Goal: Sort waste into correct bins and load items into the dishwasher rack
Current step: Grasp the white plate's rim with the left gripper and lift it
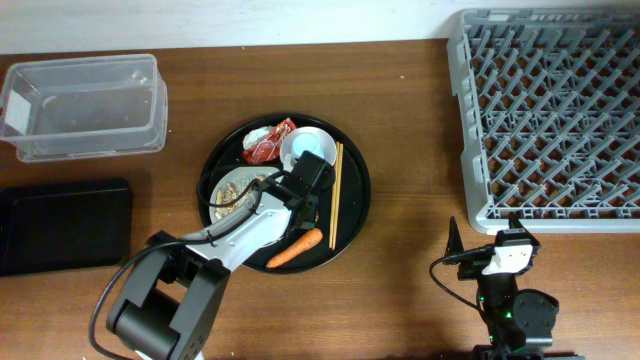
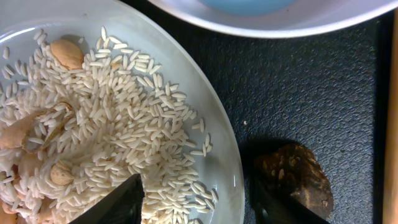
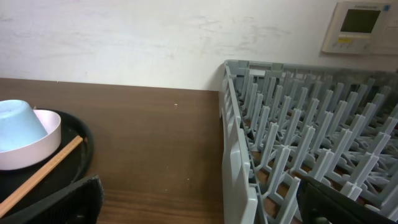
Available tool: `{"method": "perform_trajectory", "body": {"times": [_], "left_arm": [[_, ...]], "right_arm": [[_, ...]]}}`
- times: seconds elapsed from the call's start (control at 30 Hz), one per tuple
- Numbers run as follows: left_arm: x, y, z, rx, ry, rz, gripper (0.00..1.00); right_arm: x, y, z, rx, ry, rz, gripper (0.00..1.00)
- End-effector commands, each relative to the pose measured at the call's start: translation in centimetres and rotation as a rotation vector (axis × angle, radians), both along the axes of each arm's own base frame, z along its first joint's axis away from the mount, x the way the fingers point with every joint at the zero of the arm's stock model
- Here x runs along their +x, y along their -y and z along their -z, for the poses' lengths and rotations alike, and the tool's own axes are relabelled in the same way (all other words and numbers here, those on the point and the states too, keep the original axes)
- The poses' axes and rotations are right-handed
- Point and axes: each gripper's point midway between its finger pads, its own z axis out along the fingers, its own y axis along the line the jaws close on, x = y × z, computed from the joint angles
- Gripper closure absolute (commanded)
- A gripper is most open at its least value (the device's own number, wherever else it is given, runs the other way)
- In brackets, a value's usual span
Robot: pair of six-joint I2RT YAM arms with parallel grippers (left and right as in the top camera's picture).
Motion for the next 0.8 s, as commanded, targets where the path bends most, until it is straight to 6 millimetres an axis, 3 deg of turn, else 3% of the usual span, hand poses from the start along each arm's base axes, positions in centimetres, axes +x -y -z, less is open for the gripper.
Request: {"method": "perform_trajectory", "body": {"times": [0.0, 0.2, 0.47, 0.77], "left_arm": [[0.5, 0.0, -0.2, 0.004, 0.016, -0.019, 0.45], [0.3, 0.4, -0.2, 0.013, 0.022, -0.006, 0.58], [-1.0, 2.7, -0.2, 0.008, 0.018, 0.062, 0.61], [-0.7, 2.0, -0.1, 0.05, 0.037, 0.048, 0.62]], "right_arm": [[0.0, 0.0, 0.2, 0.004, -0.002, 0.002, 0.02], [0.0, 0.0, 0.2, 0.004, -0.002, 0.002, 0.02], [0.0, 0.0, 0.2, 0.005, -0.002, 0.002, 0.02], [0.0, 0.0, 0.2, 0.005, -0.002, 0.002, 0.02]]}}
